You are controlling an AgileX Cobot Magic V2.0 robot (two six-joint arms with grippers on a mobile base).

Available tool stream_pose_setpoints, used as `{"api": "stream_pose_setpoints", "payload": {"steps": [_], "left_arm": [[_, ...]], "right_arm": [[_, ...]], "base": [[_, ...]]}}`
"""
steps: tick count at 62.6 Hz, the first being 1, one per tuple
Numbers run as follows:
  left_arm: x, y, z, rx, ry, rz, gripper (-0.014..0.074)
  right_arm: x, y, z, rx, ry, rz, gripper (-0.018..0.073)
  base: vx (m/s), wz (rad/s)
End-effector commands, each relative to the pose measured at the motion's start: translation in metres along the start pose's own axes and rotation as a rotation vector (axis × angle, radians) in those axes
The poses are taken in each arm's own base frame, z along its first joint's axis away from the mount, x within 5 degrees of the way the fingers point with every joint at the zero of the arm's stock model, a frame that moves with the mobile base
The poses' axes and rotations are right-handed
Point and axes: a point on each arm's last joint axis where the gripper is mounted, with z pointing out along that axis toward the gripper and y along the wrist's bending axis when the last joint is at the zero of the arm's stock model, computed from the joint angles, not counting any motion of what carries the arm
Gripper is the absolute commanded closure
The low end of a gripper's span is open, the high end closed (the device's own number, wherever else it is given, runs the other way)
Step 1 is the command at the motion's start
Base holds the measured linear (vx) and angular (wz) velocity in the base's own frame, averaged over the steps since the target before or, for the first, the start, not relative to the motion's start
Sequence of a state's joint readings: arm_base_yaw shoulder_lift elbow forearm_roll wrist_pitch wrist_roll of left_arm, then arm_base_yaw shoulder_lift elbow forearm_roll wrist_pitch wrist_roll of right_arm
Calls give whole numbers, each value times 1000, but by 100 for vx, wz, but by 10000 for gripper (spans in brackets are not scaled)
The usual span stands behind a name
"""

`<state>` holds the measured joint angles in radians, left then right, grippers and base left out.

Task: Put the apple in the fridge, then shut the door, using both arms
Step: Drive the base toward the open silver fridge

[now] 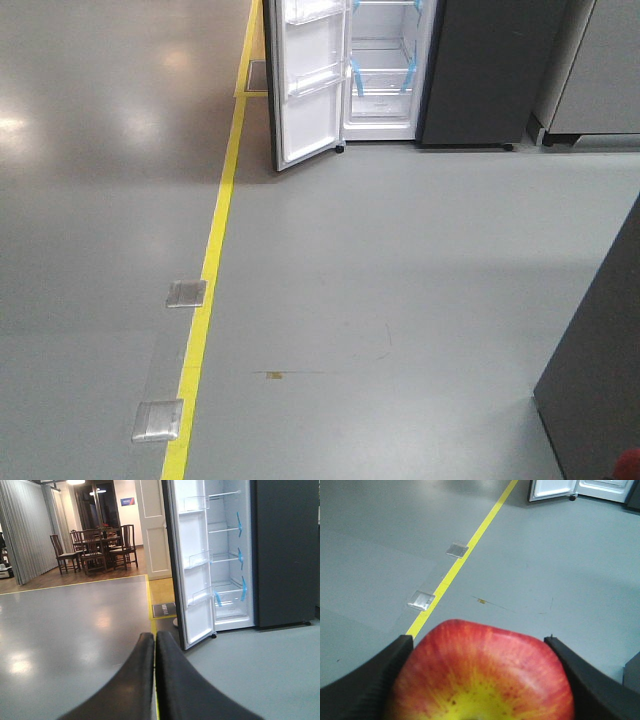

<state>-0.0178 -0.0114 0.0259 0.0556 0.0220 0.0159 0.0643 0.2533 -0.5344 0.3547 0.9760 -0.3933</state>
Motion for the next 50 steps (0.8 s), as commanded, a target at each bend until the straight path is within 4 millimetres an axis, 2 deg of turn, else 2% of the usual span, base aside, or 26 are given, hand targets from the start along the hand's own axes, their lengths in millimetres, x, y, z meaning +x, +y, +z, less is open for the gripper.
{"api": "stream_pose_setpoints", "payload": {"steps": [1, 50], "left_arm": [[0, 0, -1, 2, -69, -10, 603], [0, 0, -1, 2, -69, -10, 603]], "right_arm": [[-13, -1, -4, 12, -84, 8, 203], [-13, -1, -4, 12, -84, 8, 203]], "base": [[27, 0], [28, 0]]}}
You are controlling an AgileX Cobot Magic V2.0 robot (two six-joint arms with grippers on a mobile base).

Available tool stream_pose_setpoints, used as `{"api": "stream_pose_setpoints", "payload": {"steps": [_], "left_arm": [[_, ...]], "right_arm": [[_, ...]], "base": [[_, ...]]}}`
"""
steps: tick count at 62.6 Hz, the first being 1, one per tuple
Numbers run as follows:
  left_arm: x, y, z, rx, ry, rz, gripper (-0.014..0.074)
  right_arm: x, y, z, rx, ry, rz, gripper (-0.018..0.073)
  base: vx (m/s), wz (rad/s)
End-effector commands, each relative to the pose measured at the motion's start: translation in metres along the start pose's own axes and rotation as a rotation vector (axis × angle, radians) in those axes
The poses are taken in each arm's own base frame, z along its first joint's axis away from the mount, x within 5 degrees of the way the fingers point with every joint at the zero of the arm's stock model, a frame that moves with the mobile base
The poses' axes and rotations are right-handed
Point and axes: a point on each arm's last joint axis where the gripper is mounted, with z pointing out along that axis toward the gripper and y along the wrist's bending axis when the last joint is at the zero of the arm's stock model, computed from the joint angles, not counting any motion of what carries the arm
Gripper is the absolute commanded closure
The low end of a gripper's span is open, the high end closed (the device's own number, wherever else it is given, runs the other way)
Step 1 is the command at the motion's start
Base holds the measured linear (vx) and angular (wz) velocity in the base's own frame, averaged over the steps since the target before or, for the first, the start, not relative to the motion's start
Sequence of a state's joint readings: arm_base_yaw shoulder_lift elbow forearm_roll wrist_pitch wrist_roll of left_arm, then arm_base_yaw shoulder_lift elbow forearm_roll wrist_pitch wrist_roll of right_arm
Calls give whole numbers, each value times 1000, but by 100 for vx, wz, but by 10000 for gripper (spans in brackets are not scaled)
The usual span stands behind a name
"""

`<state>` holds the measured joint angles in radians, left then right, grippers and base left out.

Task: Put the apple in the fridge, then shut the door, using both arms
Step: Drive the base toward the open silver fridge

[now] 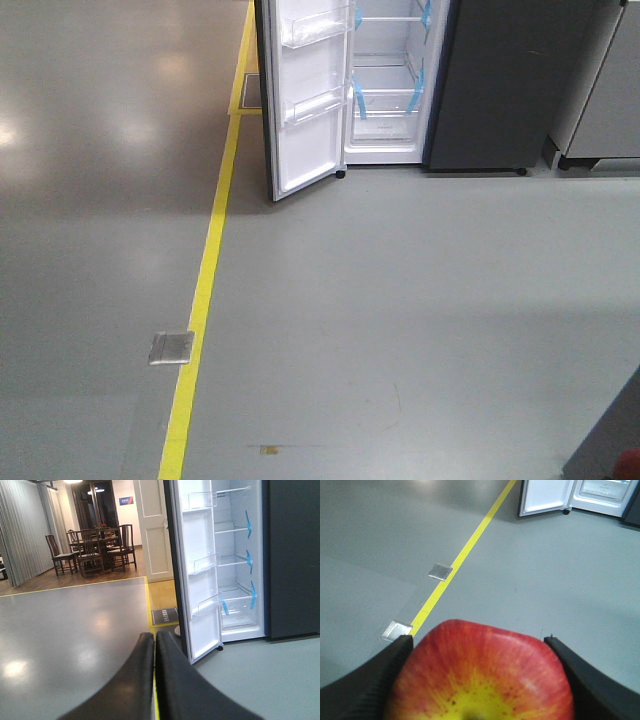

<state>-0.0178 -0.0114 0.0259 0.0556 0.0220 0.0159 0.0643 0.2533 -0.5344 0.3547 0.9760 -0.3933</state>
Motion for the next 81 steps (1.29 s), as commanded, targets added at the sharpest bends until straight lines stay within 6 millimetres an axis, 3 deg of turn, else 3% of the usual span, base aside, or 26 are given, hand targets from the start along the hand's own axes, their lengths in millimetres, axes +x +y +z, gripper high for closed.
{"api": "stream_pose_setpoints", "payload": {"steps": [1, 81], "left_arm": [[0, 0, -1, 2, -69, -10, 603], [0, 0, -1, 2, -69, -10, 603]], "right_arm": [[-13, -1, -4, 12, -84, 8, 203], [-13, -1, -4, 12, -84, 8, 203]], "base": [[29, -1], [28, -1]]}}
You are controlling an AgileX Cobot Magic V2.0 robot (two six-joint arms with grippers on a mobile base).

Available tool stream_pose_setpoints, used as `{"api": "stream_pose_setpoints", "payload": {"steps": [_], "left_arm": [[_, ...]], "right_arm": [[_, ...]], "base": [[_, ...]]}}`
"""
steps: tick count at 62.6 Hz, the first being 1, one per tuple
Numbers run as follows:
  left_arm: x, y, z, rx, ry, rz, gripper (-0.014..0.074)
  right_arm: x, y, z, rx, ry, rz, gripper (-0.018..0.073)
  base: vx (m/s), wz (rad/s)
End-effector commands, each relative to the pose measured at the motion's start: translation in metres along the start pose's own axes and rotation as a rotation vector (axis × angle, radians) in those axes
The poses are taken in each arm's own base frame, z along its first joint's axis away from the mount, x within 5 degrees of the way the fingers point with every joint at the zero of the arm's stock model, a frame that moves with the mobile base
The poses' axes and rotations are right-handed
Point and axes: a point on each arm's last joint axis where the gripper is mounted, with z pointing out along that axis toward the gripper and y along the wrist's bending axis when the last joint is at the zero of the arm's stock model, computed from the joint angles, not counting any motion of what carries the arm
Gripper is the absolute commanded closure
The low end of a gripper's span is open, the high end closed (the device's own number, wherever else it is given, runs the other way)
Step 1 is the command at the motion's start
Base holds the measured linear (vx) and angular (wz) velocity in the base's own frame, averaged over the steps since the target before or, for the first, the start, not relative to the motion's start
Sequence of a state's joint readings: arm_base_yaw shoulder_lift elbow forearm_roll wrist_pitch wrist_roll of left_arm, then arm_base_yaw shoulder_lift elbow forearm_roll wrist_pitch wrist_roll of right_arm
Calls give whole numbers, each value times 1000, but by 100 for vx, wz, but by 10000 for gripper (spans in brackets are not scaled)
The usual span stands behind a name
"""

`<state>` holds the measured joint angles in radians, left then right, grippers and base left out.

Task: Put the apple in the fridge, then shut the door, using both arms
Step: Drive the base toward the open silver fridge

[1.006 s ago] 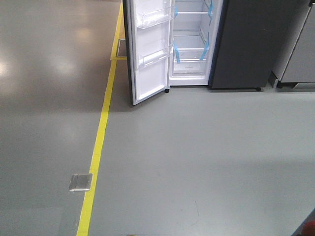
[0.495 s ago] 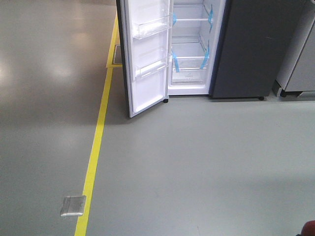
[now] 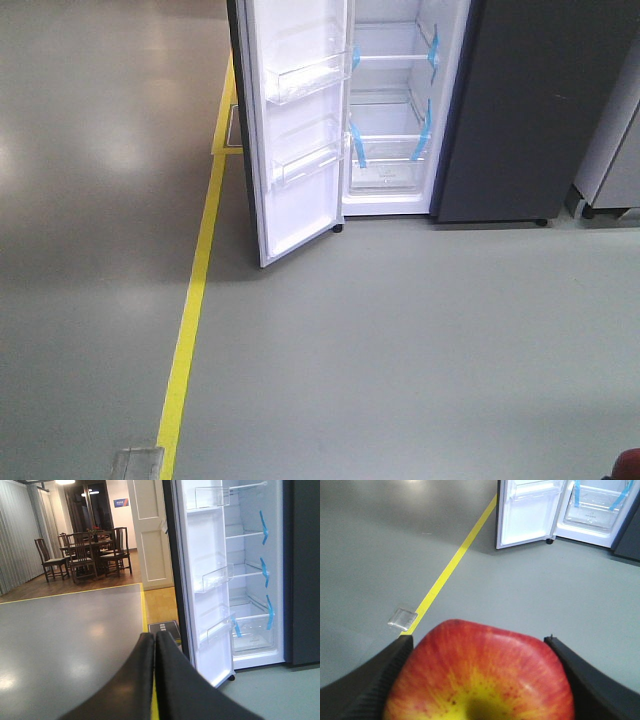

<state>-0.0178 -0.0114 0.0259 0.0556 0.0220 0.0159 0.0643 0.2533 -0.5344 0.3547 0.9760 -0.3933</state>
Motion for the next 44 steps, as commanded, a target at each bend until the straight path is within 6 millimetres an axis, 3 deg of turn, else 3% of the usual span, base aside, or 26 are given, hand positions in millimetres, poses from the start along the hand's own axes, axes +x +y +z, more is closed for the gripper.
{"api": "stream_pose_setpoints", "payload": {"steps": [1, 44], "left_arm": [[0, 0, -1, 2, -69, -10, 603], [0, 0, -1, 2, -69, -10, 603]], "right_arm": [[-13, -1, -4, 12, -84, 8, 203], [-13, -1, -4, 12, -84, 8, 203]], "base": [[26, 1], [23, 6]]}}
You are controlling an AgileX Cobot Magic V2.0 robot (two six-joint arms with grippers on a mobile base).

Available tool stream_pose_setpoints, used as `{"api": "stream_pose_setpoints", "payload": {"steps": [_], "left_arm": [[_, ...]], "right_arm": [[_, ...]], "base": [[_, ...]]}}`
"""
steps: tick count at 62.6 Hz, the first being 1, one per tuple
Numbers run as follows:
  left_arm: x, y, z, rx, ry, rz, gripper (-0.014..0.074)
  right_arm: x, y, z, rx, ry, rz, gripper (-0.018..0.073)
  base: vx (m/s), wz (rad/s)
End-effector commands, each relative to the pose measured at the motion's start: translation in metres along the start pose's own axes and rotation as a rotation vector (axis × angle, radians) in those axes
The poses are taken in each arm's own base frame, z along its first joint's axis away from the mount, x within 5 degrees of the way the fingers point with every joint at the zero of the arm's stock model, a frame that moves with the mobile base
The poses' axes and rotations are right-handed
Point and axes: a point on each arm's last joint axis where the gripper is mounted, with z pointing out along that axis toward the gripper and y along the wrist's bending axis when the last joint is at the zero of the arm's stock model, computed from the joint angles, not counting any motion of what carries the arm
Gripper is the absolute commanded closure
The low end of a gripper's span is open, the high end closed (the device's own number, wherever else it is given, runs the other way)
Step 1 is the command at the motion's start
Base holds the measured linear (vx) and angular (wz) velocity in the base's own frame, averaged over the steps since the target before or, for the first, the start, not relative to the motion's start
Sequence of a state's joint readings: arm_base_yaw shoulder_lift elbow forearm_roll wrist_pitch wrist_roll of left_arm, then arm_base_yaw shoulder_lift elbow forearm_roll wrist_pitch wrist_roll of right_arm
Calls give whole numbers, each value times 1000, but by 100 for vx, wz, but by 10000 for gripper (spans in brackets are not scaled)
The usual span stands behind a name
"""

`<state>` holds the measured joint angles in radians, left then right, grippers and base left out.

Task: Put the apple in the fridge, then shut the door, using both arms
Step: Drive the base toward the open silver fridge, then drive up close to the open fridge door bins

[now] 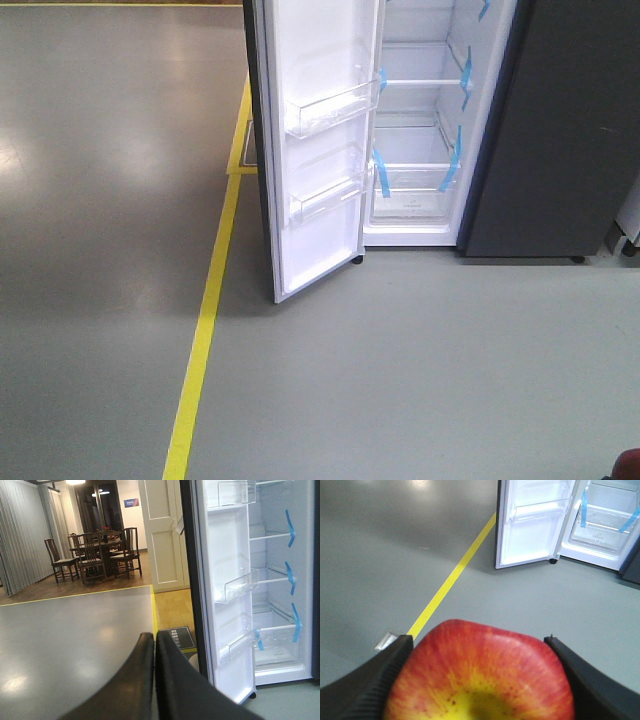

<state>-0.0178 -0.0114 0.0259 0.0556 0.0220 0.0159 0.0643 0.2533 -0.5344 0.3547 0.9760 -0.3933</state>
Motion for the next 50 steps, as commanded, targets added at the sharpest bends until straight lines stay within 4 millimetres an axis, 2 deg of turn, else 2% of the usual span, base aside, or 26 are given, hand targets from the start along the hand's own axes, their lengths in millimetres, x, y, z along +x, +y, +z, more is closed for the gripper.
{"api": "stream_pose_setpoints", "payload": {"steps": [1, 50], "left_arm": [[0, 0, -1, 2, -69, -10, 603], [0, 0, -1, 2, -69, -10, 603]], "right_arm": [[-13, -1, -4, 12, -84, 8, 203], [-13, -1, -4, 12, -84, 8, 203]], "base": [[21, 5], [20, 2]]}}
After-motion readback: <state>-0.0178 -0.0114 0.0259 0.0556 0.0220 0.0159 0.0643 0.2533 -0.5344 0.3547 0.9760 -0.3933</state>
